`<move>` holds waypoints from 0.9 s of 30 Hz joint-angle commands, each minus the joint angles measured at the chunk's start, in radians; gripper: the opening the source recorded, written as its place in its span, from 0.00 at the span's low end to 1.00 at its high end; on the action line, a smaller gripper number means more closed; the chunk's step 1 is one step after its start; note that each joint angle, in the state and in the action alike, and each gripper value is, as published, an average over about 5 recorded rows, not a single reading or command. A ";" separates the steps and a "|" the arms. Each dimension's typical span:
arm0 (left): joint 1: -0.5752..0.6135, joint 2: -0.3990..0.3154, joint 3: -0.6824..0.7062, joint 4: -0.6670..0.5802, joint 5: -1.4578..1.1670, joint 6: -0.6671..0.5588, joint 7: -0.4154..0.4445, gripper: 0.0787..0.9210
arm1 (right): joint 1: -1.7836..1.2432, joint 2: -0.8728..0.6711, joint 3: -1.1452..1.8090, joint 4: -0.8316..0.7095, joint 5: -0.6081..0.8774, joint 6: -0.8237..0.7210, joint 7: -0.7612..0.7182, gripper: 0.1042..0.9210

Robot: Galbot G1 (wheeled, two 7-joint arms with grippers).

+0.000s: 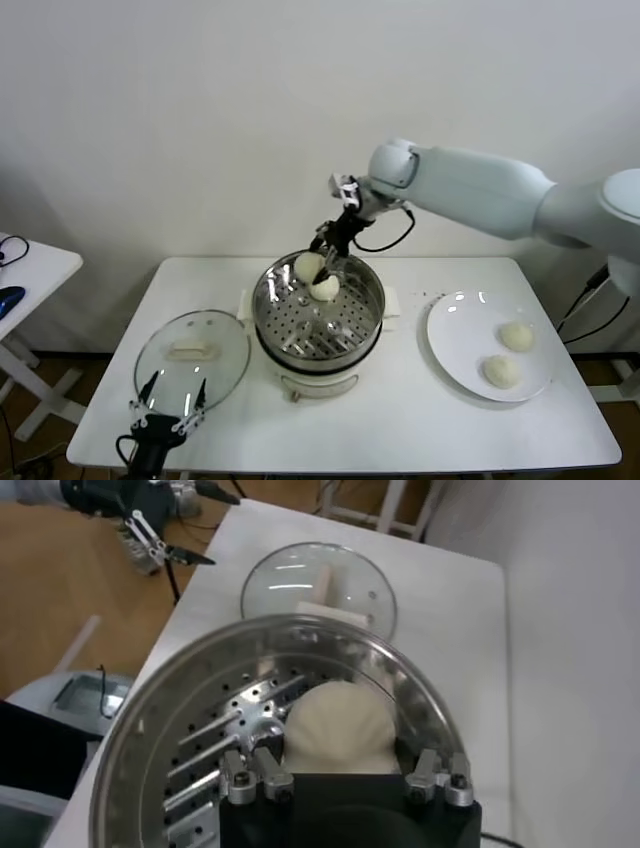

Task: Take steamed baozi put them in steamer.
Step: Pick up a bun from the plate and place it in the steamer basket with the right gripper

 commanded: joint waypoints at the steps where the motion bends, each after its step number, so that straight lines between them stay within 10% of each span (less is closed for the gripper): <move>1: -0.003 -0.002 -0.001 0.002 -0.001 0.002 0.000 0.88 | -0.118 0.103 0.007 -0.072 -0.050 0.000 0.007 0.76; 27: 0.004 -0.003 -0.004 -0.003 -0.001 0.000 -0.001 0.88 | -0.166 0.124 0.026 -0.113 -0.148 0.017 0.015 0.76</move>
